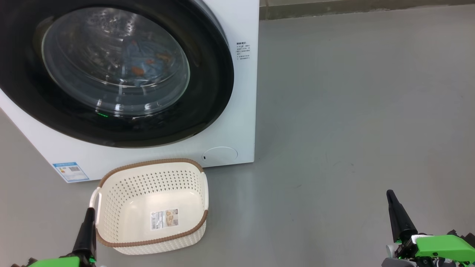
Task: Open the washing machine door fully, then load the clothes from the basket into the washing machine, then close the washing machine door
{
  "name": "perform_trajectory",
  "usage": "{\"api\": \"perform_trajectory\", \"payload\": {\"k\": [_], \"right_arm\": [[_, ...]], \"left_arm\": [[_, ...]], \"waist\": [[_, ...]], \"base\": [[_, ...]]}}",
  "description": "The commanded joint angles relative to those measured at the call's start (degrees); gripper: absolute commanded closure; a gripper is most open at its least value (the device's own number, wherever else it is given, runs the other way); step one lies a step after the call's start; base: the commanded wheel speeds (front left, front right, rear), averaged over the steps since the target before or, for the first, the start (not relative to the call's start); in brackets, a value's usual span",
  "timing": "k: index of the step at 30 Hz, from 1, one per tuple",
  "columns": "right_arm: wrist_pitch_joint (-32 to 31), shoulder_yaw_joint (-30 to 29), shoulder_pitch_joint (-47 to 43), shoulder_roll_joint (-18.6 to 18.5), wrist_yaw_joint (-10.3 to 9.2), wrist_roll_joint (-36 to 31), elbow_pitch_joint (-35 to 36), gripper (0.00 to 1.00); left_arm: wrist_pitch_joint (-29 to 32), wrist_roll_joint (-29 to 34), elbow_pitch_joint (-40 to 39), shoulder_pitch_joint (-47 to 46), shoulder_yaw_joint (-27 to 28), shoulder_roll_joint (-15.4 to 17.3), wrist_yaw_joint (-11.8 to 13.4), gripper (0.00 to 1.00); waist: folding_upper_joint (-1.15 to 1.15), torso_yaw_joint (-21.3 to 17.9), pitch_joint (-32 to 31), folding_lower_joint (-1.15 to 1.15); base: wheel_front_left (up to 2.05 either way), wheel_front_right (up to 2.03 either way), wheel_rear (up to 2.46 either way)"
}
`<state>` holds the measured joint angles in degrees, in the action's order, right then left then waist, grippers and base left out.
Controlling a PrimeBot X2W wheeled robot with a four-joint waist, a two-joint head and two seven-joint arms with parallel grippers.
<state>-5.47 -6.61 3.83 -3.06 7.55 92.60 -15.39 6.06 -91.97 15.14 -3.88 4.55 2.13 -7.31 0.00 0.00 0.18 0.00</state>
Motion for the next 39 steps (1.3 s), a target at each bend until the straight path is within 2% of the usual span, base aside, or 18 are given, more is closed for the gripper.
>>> {"api": "perform_trajectory", "payload": {"k": [1,39], "right_arm": [[-0.3,1.0,2.3,-0.5,-0.06,0.3,1.4,1.00],[-0.6,0.6,2.3,-0.2,-0.06,0.0,1.4,1.00]], "left_arm": [[0.4,-0.2,-1.1,-2.3,1.9,0.8,-0.2,1.00],[0.4,-0.2,-1.1,-2.3,2.0,0.8,-0.2,1.00]], "waist": [[0.00,0.0,0.0,0.00],[0.00,0.0,0.0,0.00]], "base": [[0.00,0.00,0.00],[0.00,0.00,0.00]]}}
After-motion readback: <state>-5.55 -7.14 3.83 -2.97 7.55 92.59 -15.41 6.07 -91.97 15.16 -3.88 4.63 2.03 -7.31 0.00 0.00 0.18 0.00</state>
